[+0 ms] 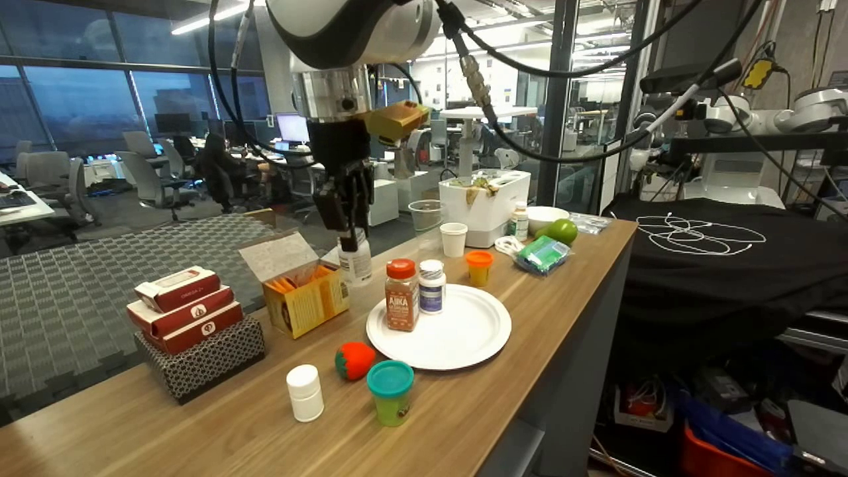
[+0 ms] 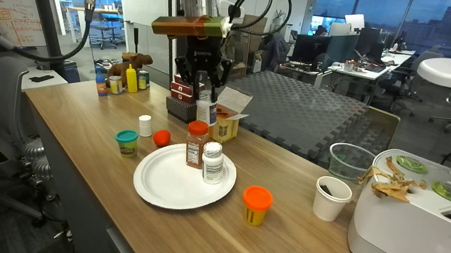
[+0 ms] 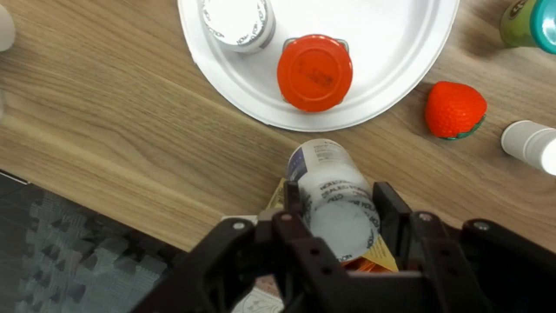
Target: Move the bottle on the white plate away from you then put all the bottles and the orange plushie on the white plate
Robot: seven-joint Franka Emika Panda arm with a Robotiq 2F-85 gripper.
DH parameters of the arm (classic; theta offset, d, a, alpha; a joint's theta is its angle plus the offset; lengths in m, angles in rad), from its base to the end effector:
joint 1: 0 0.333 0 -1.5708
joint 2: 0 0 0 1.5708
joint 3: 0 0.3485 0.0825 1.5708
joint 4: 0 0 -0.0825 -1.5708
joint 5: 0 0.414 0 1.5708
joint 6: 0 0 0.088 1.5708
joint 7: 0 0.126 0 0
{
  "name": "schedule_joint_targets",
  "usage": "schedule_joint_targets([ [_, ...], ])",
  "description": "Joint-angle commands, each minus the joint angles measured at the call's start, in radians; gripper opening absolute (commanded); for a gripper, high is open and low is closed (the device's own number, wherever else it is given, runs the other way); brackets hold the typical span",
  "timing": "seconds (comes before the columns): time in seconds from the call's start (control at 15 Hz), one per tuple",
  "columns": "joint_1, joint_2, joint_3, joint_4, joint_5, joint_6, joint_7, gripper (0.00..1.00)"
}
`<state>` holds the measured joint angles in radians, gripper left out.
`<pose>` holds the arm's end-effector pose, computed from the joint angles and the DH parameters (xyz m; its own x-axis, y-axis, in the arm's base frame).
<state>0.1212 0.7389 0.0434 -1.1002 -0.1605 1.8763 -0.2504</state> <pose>0.8027 0.1074 0.3833 0.9010 0.4339 0.0032 0.4298 -0.8935 0.1300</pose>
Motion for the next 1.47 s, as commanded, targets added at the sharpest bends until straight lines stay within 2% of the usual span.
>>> schedule_joint_targets([
  [0.0, 0.011, -0.121, -0.032, -0.101, -0.055, 0.036, 0.081, 0.20],
  [0.4, -0.011, -0.257, -0.082, -0.245, -0.105, 0.084, 0.217, 0.20],
  [0.93, -0.090, -0.387, -0.078, -0.518, -0.029, 0.099, 0.273, 0.20],
  [1.07, -0.100, -0.403, -0.072, -0.582, -0.017, 0.146, 0.254, 0.20],
  [1.4, -0.116, -0.402, -0.060, -0.705, 0.025, 0.344, 0.218, 0.20],
])
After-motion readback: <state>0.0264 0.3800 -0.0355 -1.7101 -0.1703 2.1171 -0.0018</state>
